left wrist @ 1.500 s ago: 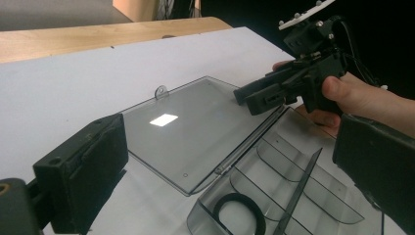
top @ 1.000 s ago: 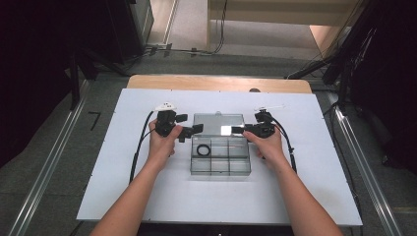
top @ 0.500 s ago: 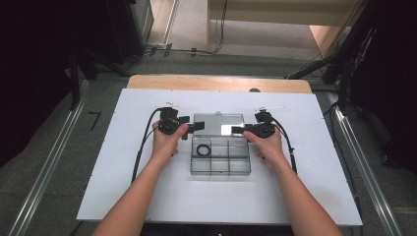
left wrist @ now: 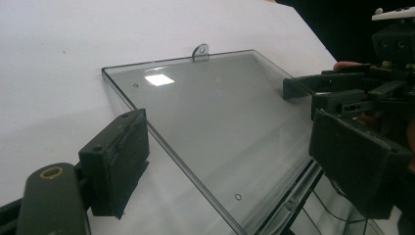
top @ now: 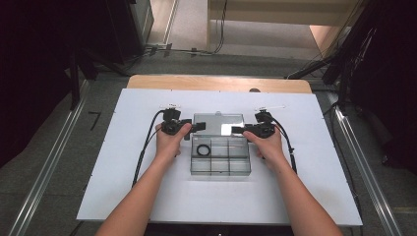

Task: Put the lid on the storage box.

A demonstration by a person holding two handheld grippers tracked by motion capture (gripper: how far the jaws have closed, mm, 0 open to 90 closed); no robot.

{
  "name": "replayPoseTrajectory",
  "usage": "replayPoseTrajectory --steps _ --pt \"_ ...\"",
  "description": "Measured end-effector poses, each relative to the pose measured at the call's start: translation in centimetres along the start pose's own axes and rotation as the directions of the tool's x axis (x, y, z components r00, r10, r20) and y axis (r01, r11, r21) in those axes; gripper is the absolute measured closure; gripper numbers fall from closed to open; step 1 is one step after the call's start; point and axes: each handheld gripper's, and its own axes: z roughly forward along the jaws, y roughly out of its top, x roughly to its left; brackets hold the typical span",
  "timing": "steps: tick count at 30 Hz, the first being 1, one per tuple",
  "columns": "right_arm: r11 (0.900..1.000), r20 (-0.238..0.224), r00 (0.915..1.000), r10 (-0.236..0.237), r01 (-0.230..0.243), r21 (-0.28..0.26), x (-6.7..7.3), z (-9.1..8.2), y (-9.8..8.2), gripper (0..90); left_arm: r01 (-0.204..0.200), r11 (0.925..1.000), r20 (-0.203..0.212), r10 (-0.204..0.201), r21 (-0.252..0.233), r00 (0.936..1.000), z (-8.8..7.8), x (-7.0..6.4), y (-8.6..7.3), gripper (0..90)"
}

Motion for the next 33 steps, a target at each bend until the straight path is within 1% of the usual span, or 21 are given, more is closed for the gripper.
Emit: replayPoseTrajectory --steps 4,5,8,15,16,19,23,33 --pt "1.000 0.000 1.0000 0.000 0.000 0.000 0.0 0.0 0.0 26.5 0.010 0.9997 -0.021 -0.010 0.020 0.9997 0.5 0.0 -0.2 17.3" --pt "1.000 0.000 1.0000 0.000 0.000 0.000 0.0 0.0 0.0 26.5 0.012 0.9996 -0.021 -0.011 0.024 0.9997 0.6 0.0 -0.2 17.8" --pt "1.000 -0.002 1.0000 -0.001 0.001 -0.001 0.0 0.0 0.0 26.5 0.012 0.9995 -0.030 -0.012 0.028 0.9995 0.8 0.0 -0.3 18.0" --pt "1.000 -0.004 1.0000 0.000 0.000 -0.002 0.0 0.0 0.0 26.7 0.030 0.9989 -0.063 -0.028 0.037 0.9976 1.3 0.0 -0.5 19.5" --pt "1.000 -0.004 1.0000 0.000 0.000 -0.002 0.0 0.0 0.0 26.7 0.027 0.9985 -0.068 -0.023 0.048 0.9974 1.3 0.0 -0.5 20.0" --pt "1.000 -0.008 1.0000 0.002 -0.002 -0.004 -0.1 0.0 0.0 27.3 0.017 0.9985 -0.090 -0.012 0.052 0.9959 1.5 -0.2 -0.5 23.7" --pt "1.000 -0.015 0.9999 0.006 -0.006 -0.005 -0.1 0.0 -0.1 28.1 0.018 0.9982 -0.094 -0.013 0.057 0.9955 1.5 -0.3 -0.5 27.9" --pt "1.000 -0.018 0.9998 0.005 -0.005 -0.010 -0.1 0.0 0.0 30.1 0.027 0.9985 -0.073 -0.024 0.047 0.9971 1.4 -0.4 -0.4 33.5"
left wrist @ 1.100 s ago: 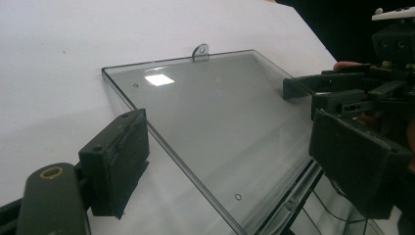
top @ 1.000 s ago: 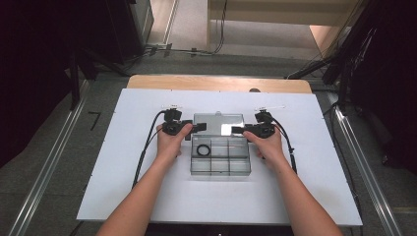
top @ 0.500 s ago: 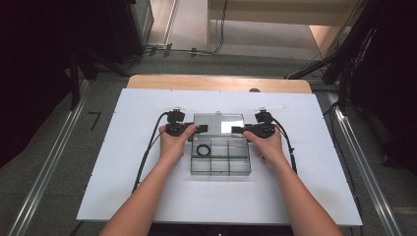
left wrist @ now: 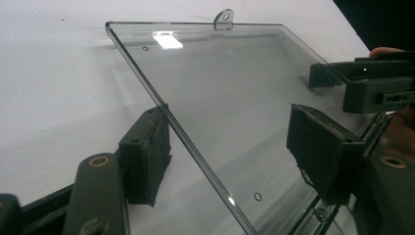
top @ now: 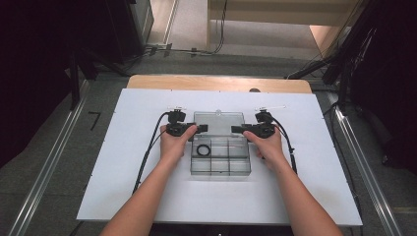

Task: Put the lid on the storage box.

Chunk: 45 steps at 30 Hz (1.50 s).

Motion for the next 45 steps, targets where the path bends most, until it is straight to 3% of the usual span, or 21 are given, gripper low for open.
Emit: replayPoseTrajectory --steps 28,45 --pt "0.996 0.012 0.9984 -0.055 0.055 -0.066 1.3 -1.4 0.3 48.7 -0.080 0.9949 0.006 0.080 -0.062 0.9968 -2.0 -0.8 0.5 55.9" --pt "0.985 0.011 0.9936 -0.112 0.113 -0.134 1.9 -3.0 -0.1 64.0 -0.131 0.9857 0.024 0.134 -0.107 0.9907 -3.4 -1.4 0.8 68.2"
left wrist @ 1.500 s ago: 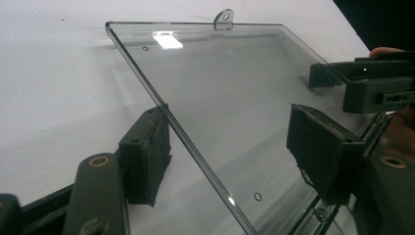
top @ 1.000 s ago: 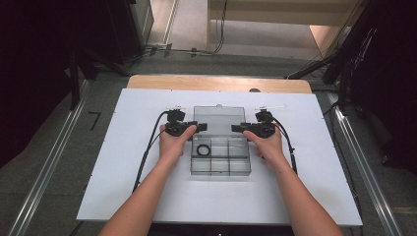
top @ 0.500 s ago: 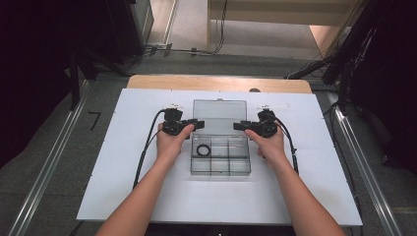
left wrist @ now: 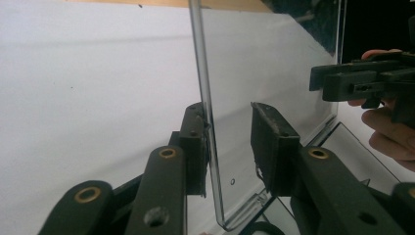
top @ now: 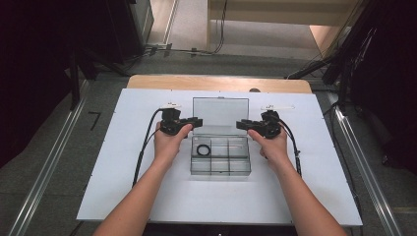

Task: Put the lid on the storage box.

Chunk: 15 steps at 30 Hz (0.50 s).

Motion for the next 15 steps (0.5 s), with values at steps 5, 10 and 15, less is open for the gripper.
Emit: replayPoseTrajectory --steps 5,10,15 --pt "0.999 0.011 0.9995 -0.029 0.030 -0.015 0.3 -0.4 -0.1 65.5 -0.031 0.9995 -0.006 0.031 0.002 0.9995 -0.3 -0.3 0.1 69.7" --pt "0.998 0.011 0.9990 -0.044 0.045 -0.034 0.5 -0.5 -0.4 65.6 -0.056 0.9984 -0.026 0.055 -0.006 0.9981 -0.6 -0.6 0.7 67.5" --pt "0.996 0.022 0.9971 -0.073 0.074 -0.052 0.8 -0.7 -0.6 65.6 -0.057 0.9975 -0.016 0.056 -0.043 0.9983 -1.1 -1.0 2.3 62.7"
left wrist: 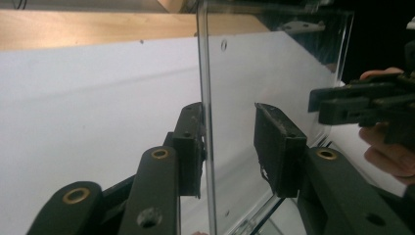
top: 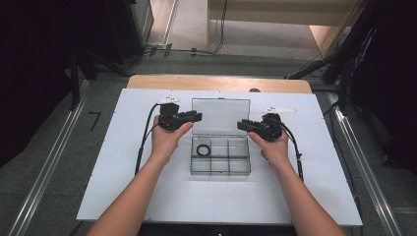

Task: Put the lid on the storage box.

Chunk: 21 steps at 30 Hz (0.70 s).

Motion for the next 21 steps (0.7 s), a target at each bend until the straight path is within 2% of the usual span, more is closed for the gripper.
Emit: replayPoseTrajectory --steps 7,18,21 --pt "0.999 0.011 0.9987 -0.049 0.049 -0.007 0.3 -0.3 -0.1 65.6 -0.004 0.9999 0.003 0.004 -0.015 1.0000 -0.3 -0.4 0.7 64.4" --pt "0.997 0.001 0.9974 -0.072 0.072 0.024 0.6 -0.9 0.1 64.5 -0.019 0.9987 0.030 0.021 -0.048 0.9993 -1.0 -1.0 0.1 65.1" --pt "0.997 -0.006 0.9970 -0.077 0.077 0.030 0.7 -1.0 0.2 59.8 -0.028 0.9981 0.037 0.030 -0.054 0.9988 -1.3 -1.2 -0.1 64.8"
